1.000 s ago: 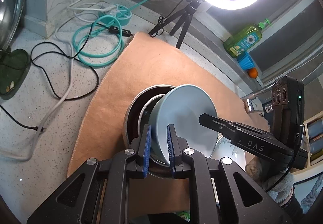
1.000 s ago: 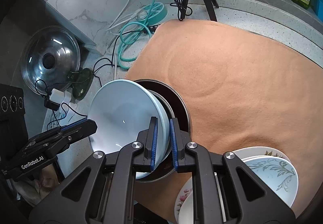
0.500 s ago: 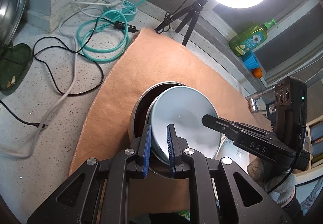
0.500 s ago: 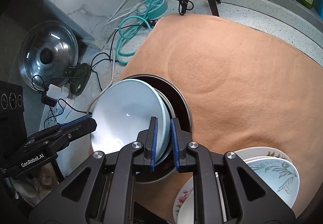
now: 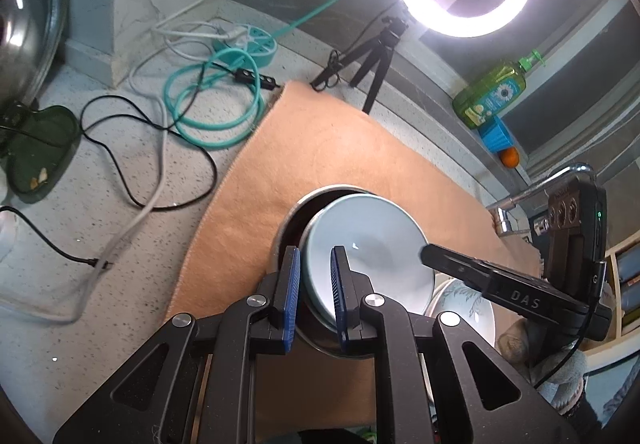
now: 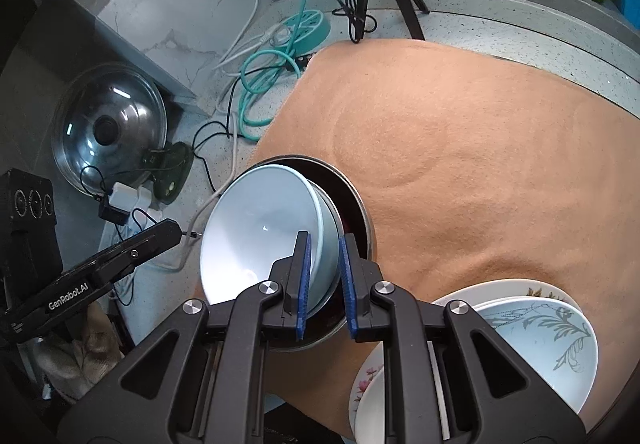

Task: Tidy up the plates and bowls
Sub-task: 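Lower the pale bowl into the red pot with the left tool, then grasp the rim of the nested bowl and pot with the left tool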

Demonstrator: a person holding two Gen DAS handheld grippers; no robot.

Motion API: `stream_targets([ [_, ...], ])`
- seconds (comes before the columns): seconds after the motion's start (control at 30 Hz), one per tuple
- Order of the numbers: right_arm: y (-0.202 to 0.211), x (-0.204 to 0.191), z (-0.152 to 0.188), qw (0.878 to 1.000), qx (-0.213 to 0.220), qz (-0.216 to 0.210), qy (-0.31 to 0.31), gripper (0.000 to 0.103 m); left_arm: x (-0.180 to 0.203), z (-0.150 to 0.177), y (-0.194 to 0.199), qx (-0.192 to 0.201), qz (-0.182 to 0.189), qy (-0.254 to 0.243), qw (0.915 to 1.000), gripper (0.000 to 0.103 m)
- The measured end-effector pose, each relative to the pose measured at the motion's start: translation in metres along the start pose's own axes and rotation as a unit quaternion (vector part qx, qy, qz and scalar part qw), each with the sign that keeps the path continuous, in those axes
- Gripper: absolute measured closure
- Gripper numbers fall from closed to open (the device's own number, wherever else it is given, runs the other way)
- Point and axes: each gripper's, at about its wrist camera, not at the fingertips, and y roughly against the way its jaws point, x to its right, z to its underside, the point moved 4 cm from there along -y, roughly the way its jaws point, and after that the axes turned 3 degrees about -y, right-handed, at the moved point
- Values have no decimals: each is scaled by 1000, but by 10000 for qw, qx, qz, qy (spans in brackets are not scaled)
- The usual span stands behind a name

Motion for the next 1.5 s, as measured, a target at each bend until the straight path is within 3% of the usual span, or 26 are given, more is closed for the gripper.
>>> stream_targets([
  [0.27,13,17,4,9994,197,-25,-282,87,-17,0,-1,1,-81,159,9998,89],
  [0.87,-12,37,13,9978,-67,-114,-650,87,-23,16,-30,-426,74,349,9985,89],
  [1.5,-30,33,15,9967,-315,-217,-710,88,-26,15,-39,-520,17,319,9981,90],
])
